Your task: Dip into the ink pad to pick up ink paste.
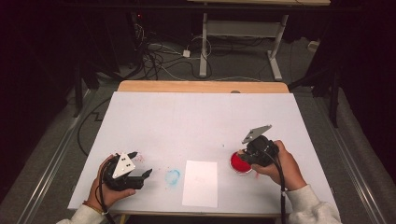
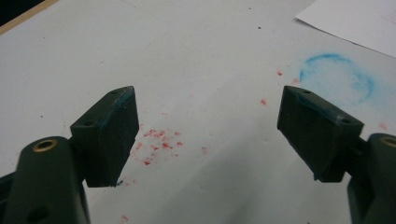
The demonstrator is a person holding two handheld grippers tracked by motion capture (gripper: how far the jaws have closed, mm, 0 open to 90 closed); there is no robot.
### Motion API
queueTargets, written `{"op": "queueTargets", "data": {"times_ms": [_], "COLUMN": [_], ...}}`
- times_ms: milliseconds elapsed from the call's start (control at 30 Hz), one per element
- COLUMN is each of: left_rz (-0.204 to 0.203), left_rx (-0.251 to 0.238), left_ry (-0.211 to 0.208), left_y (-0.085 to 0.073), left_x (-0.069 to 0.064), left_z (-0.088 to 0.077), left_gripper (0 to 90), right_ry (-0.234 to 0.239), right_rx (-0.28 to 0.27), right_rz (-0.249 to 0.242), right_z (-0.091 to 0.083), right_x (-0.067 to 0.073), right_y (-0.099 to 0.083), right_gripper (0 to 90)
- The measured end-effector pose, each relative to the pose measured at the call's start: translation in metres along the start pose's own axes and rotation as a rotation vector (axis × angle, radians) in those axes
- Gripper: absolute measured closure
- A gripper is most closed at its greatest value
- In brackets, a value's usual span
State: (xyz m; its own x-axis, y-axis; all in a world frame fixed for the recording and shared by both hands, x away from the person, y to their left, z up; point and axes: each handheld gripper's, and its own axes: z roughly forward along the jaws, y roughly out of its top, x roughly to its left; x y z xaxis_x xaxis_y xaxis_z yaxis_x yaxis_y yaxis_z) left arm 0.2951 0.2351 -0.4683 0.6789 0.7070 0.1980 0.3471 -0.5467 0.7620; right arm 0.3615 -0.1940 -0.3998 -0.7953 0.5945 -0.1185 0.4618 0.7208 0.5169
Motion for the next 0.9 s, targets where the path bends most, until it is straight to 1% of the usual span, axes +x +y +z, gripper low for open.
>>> {"op": "queueTargets", "data": {"times_ms": [33,67,100,133,167,200,233,367,400,567,667,733,767,867,900], "left_rz": [0.010,0.012,0.003,0.004,0.005,0.016,0.006,0.002,0.012,0.015,-0.003,-0.003,-0.002,-0.001,0.008], "left_rx": [-0.008,-0.010,-0.003,-0.002,-0.001,-0.006,0.001,0.005,-0.001,0.000,0.006,0.006,0.008,0.009,0.004], "left_ry": [0.005,0.007,0.003,0.003,0.003,0.007,0.002,0.003,0.008,0.010,0.006,0.006,0.008,0.007,0.012], "left_y": [0.000,0.001,0.001,0.001,0.001,0.001,0.000,0.000,0.000,-0.001,-0.002,-0.003,-0.003,-0.003,-0.003], "left_x": [0.000,0.000,-0.001,-0.001,-0.001,0.000,-0.001,0.000,0.001,0.001,0.001,0.001,0.001,0.001,0.001], "left_z": [0.000,-0.001,-0.001,-0.001,-0.001,0.000,0.000,0.000,0.000,0.000,-0.001,-0.002,-0.002,-0.002,-0.002], "left_gripper": [20.2,20.1,20.2,20.2,20.2,20.1,20.2,20.1,20.1,20.1,20.1,20.1,20.1,20.0,20.0], "right_ry": [-0.004,-0.002,-0.003,-0.002,0.006,0.016,0.023,0.033,0.035,0.044,0.047,0.058,0.061,0.087,0.090], "right_rx": [-0.008,-0.011,-0.023,-0.033,-0.044,-0.056,-0.069,-0.095,-0.096,-0.107,-0.109,-0.110,-0.113,-0.118,-0.120], "right_rz": [-0.002,0.003,-0.006,0.003,0.000,-0.006,0.003,-0.015,-0.021,-0.053,-0.074,-0.086,-0.083,-0.104,-0.113], "right_z": [-0.002,-0.005,-0.007,-0.010,-0.013,-0.015,-0.018,-0.024,-0.025,-0.026,-0.026,-0.025,-0.024,-0.023,-0.023], "right_x": [0.000,0.001,0.000,0.001,0.001,0.001,0.002,0.008,0.010,0.018,0.022,0.025,0.027,0.032,0.035], "right_y": [0.000,0.000,0.000,0.000,0.000,0.001,0.002,0.006,0.007,0.012,0.015,0.017,0.018,0.020,0.022], "right_gripper": [76.0,76.0,76.0,76.0,76.0,76.0,76.0,76.0,76.0,76.0,76.0,76.0,76.0,76.0,76.0]}}
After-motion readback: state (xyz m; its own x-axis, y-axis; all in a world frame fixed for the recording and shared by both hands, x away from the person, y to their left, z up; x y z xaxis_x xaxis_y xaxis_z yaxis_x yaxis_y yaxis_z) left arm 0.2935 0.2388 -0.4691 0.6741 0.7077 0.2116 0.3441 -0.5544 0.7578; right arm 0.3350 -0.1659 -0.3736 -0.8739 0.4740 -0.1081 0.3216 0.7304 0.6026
